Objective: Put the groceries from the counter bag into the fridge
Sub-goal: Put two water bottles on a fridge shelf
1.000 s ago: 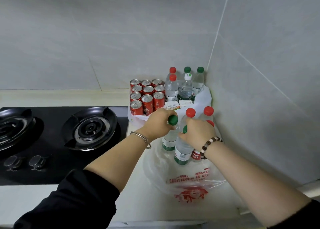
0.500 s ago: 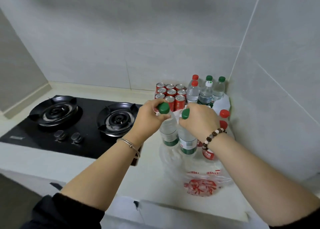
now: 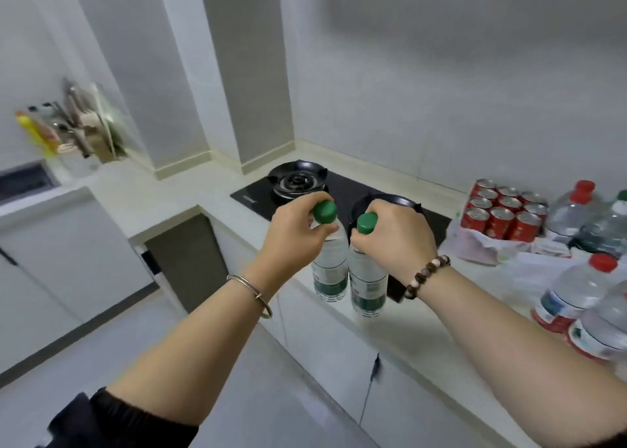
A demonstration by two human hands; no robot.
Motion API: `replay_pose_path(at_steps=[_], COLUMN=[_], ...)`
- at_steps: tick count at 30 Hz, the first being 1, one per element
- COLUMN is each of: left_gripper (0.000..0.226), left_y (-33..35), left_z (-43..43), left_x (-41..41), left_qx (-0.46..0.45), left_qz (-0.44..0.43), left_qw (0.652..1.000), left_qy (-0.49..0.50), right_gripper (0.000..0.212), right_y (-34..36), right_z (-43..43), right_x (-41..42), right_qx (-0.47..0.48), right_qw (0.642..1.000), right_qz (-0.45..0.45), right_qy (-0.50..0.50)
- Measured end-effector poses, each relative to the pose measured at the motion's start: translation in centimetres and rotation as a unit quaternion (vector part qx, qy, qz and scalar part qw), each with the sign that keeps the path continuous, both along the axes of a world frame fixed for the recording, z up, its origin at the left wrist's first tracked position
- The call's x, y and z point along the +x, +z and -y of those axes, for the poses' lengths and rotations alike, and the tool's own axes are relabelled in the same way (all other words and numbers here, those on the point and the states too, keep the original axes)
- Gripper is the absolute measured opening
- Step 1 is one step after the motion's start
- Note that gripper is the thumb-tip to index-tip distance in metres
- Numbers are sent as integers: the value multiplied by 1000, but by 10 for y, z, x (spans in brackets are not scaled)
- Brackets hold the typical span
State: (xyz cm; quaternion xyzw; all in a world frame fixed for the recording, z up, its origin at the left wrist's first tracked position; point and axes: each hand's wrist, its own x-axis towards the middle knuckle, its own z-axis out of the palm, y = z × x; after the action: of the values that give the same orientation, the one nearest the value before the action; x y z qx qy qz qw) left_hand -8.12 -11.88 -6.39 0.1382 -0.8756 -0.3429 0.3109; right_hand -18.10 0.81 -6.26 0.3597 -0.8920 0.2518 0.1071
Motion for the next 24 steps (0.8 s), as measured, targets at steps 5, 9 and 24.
replay_pose_path(at_steps=[5, 9, 24], left_gripper=[35, 39, 27], left_y=[23, 44, 97], left_z=[45, 61, -8], left_x=[112, 211, 517], left_qx=[-22, -46, -79], left_qz=[-10, -3, -34], left_qw=[994, 977, 834], left_qy=[108, 207, 545], right_gripper=[19, 19, 21], right_y=[18, 34, 75], right_z=[68, 113, 173], right_x=[80, 157, 451], right_qx=[-44, -57, -71], right_qw=[990, 965, 764], right_qz=[12, 26, 92], right_qy=[130, 257, 635])
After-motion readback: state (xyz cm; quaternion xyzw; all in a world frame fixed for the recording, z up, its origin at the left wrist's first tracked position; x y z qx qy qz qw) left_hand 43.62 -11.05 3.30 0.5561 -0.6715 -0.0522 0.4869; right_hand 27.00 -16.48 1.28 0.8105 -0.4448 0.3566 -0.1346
